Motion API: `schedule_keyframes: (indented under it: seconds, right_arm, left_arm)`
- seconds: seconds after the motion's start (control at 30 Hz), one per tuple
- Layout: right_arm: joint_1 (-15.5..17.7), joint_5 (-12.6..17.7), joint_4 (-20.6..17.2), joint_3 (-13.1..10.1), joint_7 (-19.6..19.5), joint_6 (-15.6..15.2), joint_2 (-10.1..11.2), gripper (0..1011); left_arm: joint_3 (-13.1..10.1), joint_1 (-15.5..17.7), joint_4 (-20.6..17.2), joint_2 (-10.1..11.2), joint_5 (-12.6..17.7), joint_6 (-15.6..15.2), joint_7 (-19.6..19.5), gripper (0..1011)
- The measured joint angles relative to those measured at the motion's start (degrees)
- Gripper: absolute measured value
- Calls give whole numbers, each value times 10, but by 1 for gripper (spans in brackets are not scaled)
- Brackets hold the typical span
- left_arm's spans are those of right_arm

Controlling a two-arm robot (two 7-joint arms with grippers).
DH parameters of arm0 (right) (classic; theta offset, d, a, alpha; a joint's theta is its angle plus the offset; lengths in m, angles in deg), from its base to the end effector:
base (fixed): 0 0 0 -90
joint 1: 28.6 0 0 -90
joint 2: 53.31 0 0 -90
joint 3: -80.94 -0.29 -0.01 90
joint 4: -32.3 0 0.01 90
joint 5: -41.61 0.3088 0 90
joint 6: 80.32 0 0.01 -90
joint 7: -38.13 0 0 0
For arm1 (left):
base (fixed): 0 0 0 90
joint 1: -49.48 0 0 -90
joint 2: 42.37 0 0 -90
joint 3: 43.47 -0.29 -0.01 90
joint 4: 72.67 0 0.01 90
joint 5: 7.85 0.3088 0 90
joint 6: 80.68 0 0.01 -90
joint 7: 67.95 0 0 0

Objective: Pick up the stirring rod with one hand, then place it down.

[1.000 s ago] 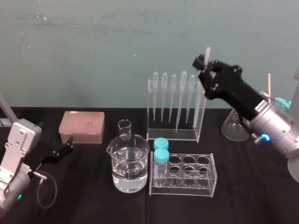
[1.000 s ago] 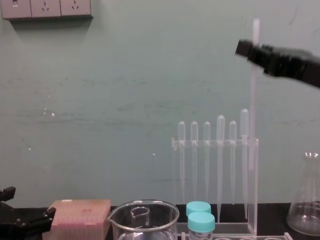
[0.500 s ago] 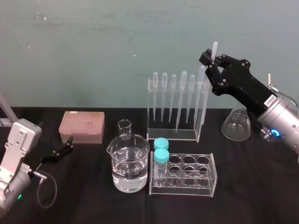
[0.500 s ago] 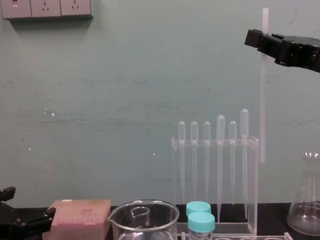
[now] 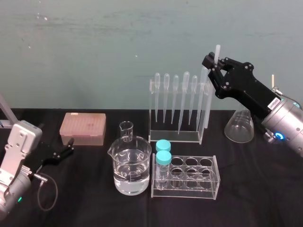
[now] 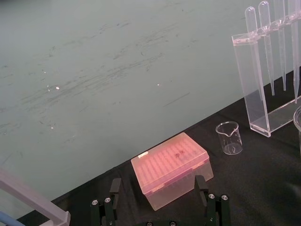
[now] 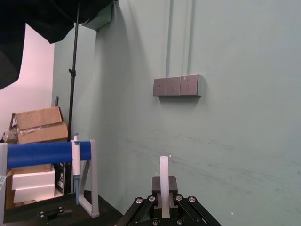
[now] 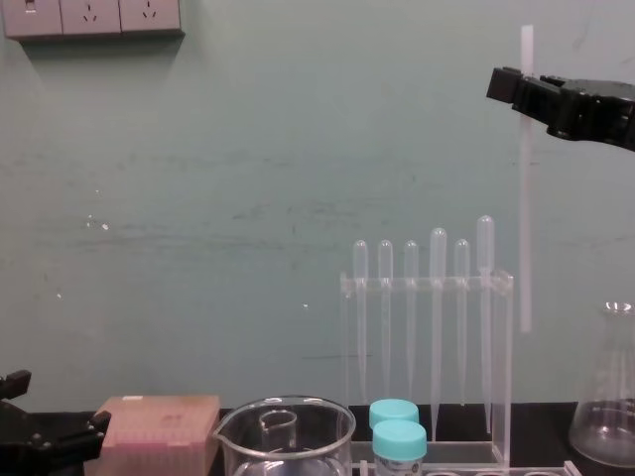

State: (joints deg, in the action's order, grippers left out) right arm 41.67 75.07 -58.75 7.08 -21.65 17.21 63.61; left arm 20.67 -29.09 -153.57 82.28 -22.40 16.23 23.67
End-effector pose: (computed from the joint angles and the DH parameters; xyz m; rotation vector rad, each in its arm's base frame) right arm 0.3996 -0.0518 -0.1779 0.2554 -0.2620 -0.7673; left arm 0.3581 0.0827 -0.3023 0.3045 -0.2851 1.2480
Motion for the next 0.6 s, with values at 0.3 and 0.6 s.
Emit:
schedule_keyframes:
  seconds: [0.3,0.6]
  right_arm:
    - [7,2,-4,-1,0,-1,4,78]
    - [12,3,-8,-2,0,0,6,78]
  left_arm:
    - [0,0,0,0,0,0,0,1000]
    - [0,0,0,0,0,0,0,1000]
